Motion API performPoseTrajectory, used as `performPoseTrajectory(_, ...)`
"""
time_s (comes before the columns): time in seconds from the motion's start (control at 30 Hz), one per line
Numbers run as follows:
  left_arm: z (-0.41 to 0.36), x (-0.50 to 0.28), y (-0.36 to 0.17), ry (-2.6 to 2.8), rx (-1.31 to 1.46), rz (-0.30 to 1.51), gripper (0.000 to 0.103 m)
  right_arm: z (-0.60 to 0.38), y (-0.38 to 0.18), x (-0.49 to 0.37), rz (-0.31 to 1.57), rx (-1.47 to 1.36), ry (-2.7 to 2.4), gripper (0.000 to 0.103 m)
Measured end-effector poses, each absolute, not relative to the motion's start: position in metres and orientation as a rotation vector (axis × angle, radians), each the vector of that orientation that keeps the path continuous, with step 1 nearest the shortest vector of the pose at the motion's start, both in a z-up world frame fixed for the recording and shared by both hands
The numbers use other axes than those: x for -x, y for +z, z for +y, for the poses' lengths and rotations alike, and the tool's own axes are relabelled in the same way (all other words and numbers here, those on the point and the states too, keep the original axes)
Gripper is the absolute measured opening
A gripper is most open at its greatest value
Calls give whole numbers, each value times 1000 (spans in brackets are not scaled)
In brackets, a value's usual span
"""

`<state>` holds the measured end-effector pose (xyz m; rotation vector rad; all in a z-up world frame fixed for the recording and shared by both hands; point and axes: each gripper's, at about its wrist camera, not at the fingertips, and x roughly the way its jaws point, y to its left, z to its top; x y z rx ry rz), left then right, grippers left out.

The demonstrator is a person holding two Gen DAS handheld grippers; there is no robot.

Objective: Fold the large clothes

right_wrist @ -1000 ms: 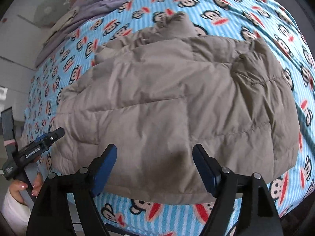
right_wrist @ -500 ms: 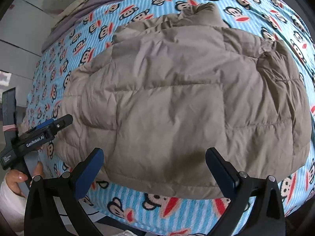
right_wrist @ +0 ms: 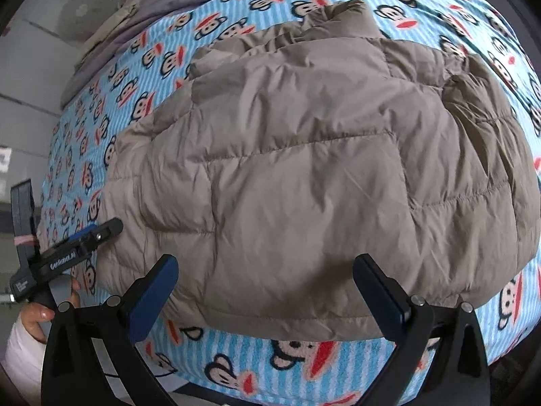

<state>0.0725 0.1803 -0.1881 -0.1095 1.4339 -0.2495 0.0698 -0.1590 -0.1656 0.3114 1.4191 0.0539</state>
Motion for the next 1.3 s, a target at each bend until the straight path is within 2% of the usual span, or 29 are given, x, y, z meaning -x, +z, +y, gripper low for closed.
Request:
performPoseTrajectory(0.1, 187, -76, -190, -286, 120, 1433, 101, -157, -165, -72, 1414, -329, 38, 99)
performPoseTrajectory(0.17, 195, -81, -191, -319, 147, 1420, 101, -154, -165, -76, 1406, -317, 39, 87)
performPoseTrajectory(0.2, 200, -84, -192, -331, 159, 1417, 101, -154, -164, -78, 1400, -307, 32, 70)
performPoseTrajectory(0.23, 205, -88, -194, -344, 177, 1416, 101, -153, -164, -80, 1394, -297, 22, 58)
performPoseTrajectory(0.27, 212, -93, -198, -363, 202, 1418, 101, -154, -165, -82, 1391, -292, 16, 36)
performPoseTrajectory(0.3, 216, -97, -202, -383, 225, 1425, 101, -155, -167, -86, 1386, -293, 14, 32)
performPoseTrajectory(0.57, 215, -117, -251, -735, 550, 1537, 101, -170, -179, -103, 1355, -304, -26, 32)
performPoseTrajectory(0.9, 162, -130, -281, -887, 447, 1615, 101, -191, -181, -126, 1282, -305, -7, 32)
performPoseTrajectory(0.93, 161, -130, -281, -892, 448, 1613, 98, -191, -185, -128, 1285, -302, -2, 32)
performPoseTrajectory(1.03, 156, -131, -283, -955, 546, 1632, 40, -189, -206, -141, 1307, -288, -4, 32)
performPoseTrajectory(1.13, 150, -126, -265, -957, 591, 1600, 29, -187, -219, -150, 1315, -304, -18, 32)
performPoseTrajectory(1.3, 131, -110, -203, -1026, 585, 1492, 27, -194, -229, -160, 1346, -373, -20, 32)
